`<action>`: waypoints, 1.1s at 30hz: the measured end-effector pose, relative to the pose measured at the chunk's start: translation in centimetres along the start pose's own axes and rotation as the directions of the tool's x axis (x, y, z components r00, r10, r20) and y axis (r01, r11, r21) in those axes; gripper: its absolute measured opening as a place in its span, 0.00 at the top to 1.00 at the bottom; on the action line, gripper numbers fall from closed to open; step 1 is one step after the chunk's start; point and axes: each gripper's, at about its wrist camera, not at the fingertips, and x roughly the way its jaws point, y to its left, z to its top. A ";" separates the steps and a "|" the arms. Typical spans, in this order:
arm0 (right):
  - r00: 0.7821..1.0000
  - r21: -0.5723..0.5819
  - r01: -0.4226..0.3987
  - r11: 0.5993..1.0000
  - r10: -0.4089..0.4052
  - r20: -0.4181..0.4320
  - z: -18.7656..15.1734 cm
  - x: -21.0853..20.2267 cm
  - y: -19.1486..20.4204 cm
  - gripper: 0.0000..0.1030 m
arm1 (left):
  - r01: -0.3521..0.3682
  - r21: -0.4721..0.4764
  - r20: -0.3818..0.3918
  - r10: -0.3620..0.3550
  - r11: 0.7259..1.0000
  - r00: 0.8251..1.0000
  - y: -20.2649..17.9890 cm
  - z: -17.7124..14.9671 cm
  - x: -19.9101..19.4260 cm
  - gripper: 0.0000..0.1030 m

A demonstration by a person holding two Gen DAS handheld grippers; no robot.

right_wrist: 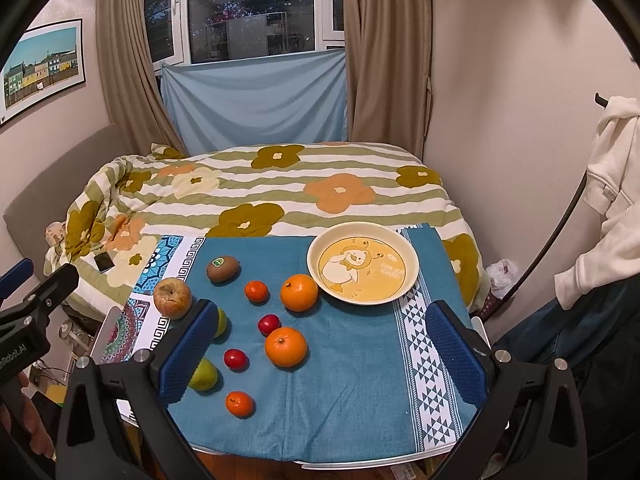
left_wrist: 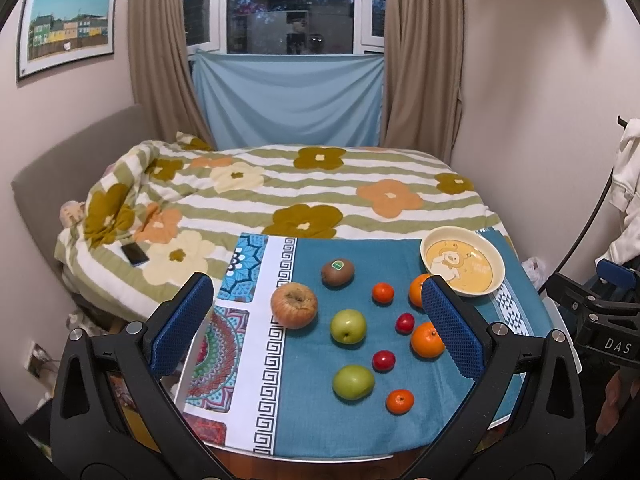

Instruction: Organize fruits

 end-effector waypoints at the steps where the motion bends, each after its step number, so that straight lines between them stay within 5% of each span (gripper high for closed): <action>1: 1.000 0.000 0.000 1.000 0.000 0.000 0.0 0.0 0.0 0.00 | 0.000 0.000 0.000 0.000 1.000 1.000 0.0 0.0 0.0 0.00; 19: 1.000 0.014 -0.005 1.000 0.005 -0.002 -0.3 0.1 -0.1 0.00 | 0.004 -0.001 -0.006 -0.004 1.000 1.000 0.1 -0.1 0.3 0.00; 33: 0.992 0.020 -0.012 1.000 0.014 -0.122 -2.4 2.2 -0.4 0.00 | 0.080 0.013 -0.184 -0.076 0.997 0.980 1.3 -2.8 4.2 0.00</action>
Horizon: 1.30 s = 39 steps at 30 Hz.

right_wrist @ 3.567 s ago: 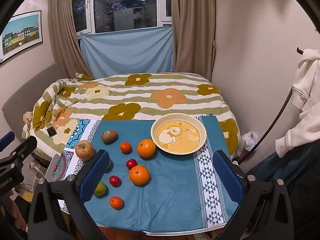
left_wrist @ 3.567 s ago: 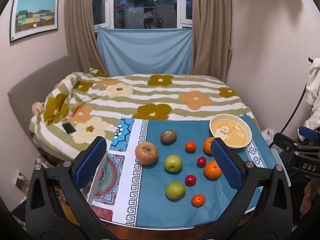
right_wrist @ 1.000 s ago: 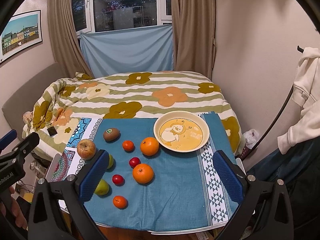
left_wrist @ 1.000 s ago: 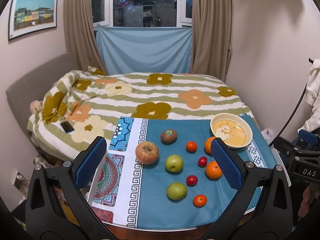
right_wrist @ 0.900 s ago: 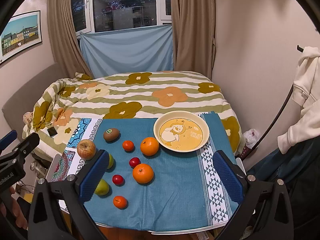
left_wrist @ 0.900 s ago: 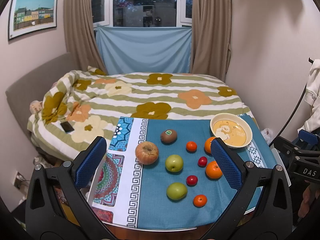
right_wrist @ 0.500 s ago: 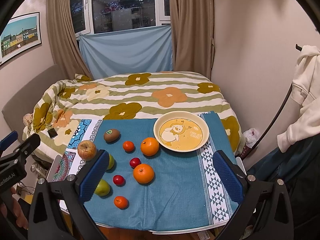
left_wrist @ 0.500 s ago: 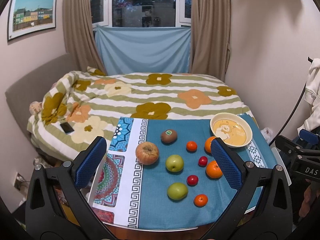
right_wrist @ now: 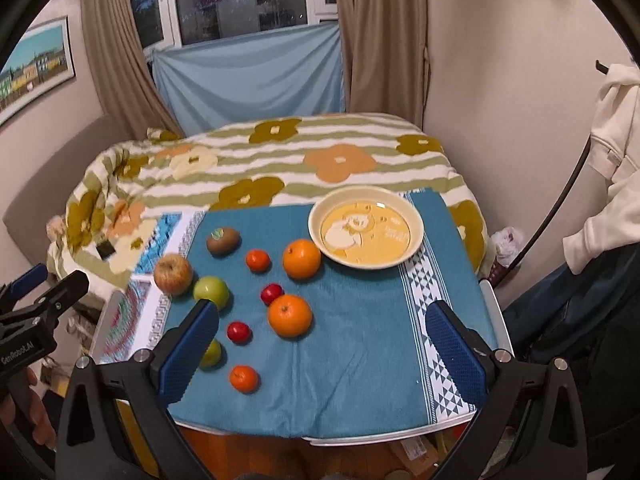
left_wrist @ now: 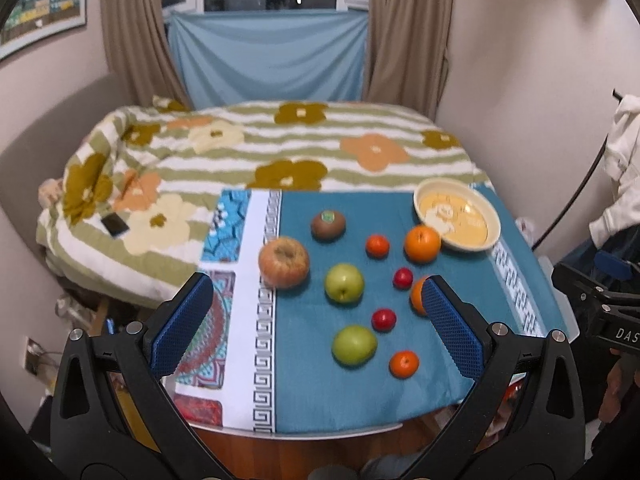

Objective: Organize fruits
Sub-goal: 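Lower the left tool onto the green apple while the right tool approaches the large orange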

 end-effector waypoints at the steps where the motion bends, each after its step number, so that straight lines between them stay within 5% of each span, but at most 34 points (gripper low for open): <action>1: 1.000 -0.010 -0.007 1.000 0.007 -0.006 -0.3 0.4 -0.1 0.00 | 0.000 -0.003 -0.014 0.000 1.000 1.000 0.0 -0.4 0.5 0.00; 15: 0.980 -0.223 -0.177 0.959 0.152 -0.126 -3.1 9.8 -0.9 0.00 | -0.076 -0.139 -0.205 0.047 0.987 0.978 -1.8 -6.7 8.4 0.00; 32: 0.926 -0.360 -0.365 0.859 0.293 -0.240 -3.8 18.0 0.8 0.00 | -0.170 -0.256 -0.295 0.090 0.952 0.951 -3.1 -9.3 15.4 0.00; 36: 0.919 -0.399 -0.381 0.834 0.294 -0.263 -3.9 19.1 1.5 0.07 | -0.174 -0.270 -0.305 0.087 0.947 0.948 -3.0 -9.4 16.2 0.04; 39: 0.910 -0.411 -0.401 0.819 0.305 -0.280 -4.1 19.6 1.7 0.09 | -0.178 -0.270 -0.320 0.086 0.946 0.944 -3.1 -9.6 16.5 0.18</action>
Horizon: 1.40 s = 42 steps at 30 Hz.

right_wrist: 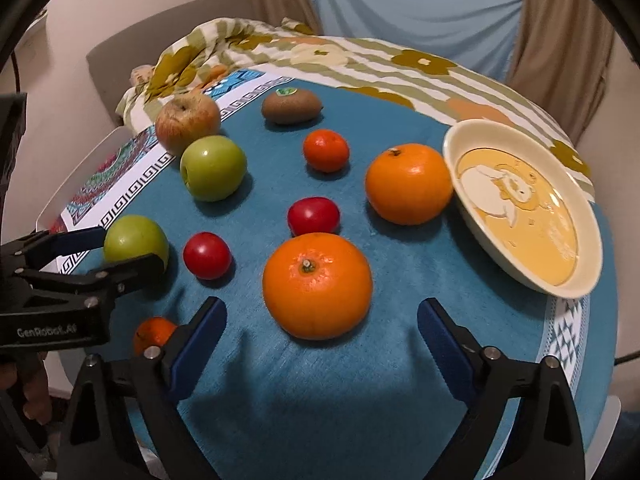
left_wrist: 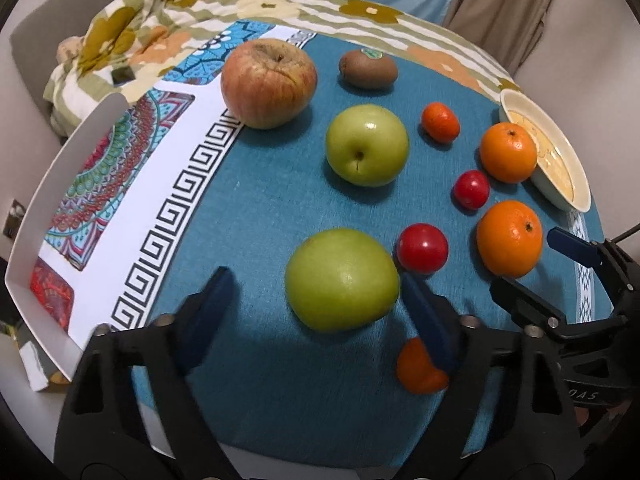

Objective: Organize fruits
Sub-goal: 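Lower the left tool onto the green apple while the right tool approaches the large orange, then close the left tool on the green apple while the right tool grasps the orange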

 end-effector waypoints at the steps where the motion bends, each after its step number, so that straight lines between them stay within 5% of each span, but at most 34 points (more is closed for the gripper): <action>1: 1.000 -0.006 -0.007 1.000 0.006 -0.007 0.0 0.2 0.0 0.11 | -0.001 0.002 -0.004 0.001 1.000 1.000 -0.1 -0.1 0.1 0.20; 7: 0.999 -0.024 -0.033 0.999 0.033 -0.024 0.4 0.8 0.3 0.16 | 0.049 0.012 -0.005 -0.049 0.999 0.999 -0.5 -0.3 0.1 0.42; 17: 0.999 -0.053 -0.029 0.998 0.027 -0.040 0.9 1.5 0.6 0.27 | 0.001 0.032 -0.002 -0.001 0.999 1.000 -0.8 -0.4 -0.1 0.42; 24: 0.999 -0.065 -0.004 0.998 0.001 -0.042 1.0 1.8 0.4 0.46 | -0.022 0.002 -0.002 0.022 1.000 1.000 0.2 -1.0 -0.7 0.42; 42: 0.999 0.037 0.000 0.999 -0.002 0.052 2.2 -6.0 -4.0 0.46 | -0.011 0.059 0.111 0.004 0.998 0.994 -4.3 3.1 -7.9 0.42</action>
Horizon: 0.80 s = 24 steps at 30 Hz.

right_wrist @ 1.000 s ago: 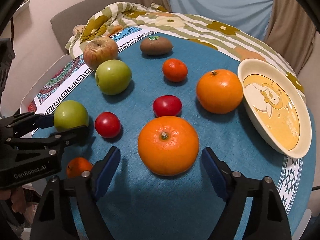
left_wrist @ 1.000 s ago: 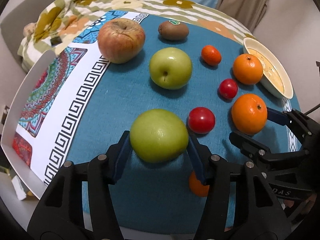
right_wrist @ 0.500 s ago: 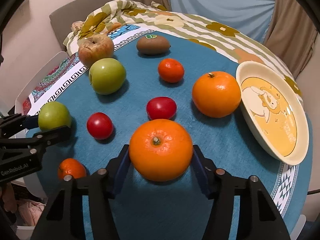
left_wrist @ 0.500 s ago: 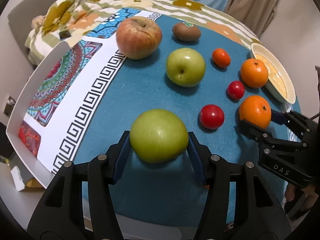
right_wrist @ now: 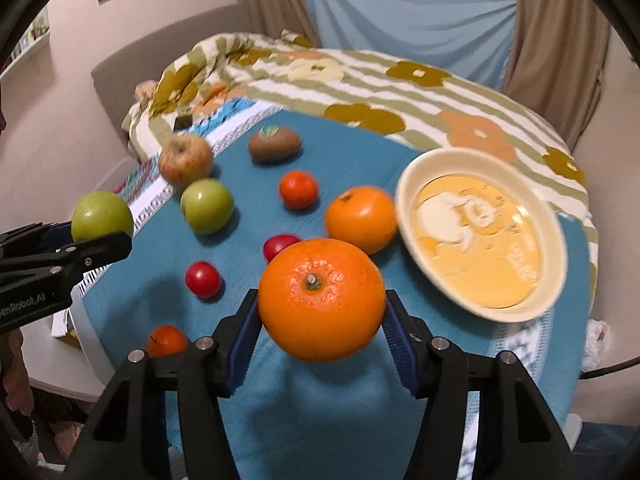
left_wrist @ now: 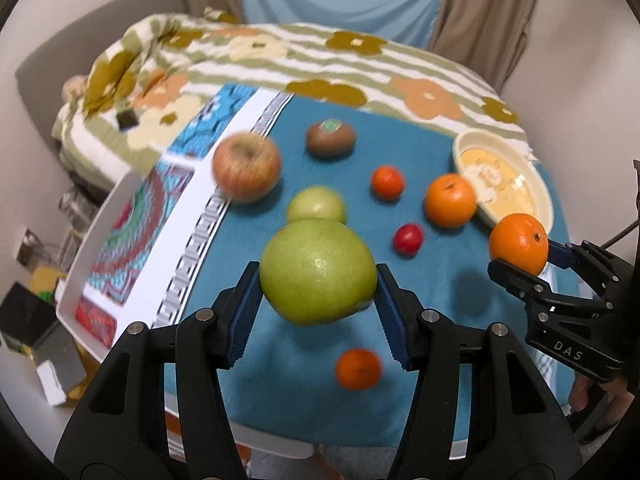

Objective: Organize fruits
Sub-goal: 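Close the left tool on the green apple while the right tool grasps the orange, then carry the green apple and orange over the cream bowl with both tools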

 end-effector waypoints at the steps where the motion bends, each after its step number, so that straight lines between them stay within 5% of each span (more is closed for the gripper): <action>1: 1.000 0.007 0.006 1.000 -0.006 0.010 0.2 -0.6 -0.5 0.46 | 0.010 0.012 0.014 -0.011 1.000 1.000 -0.7 0.7 -0.4 0.42; 10: 0.994 0.111 0.088 0.990 -0.094 0.055 1.5 -3.9 -5.5 0.46 | 0.122 0.136 0.050 -0.130 0.983 0.990 -6.3 6.3 -0.4 0.42; 24: 0.973 0.364 0.209 0.908 -0.230 0.016 2.6 -4.0 -13.0 0.46 | 0.319 0.327 -0.100 -0.304 0.889 0.948 -15.8 13.6 7.3 0.42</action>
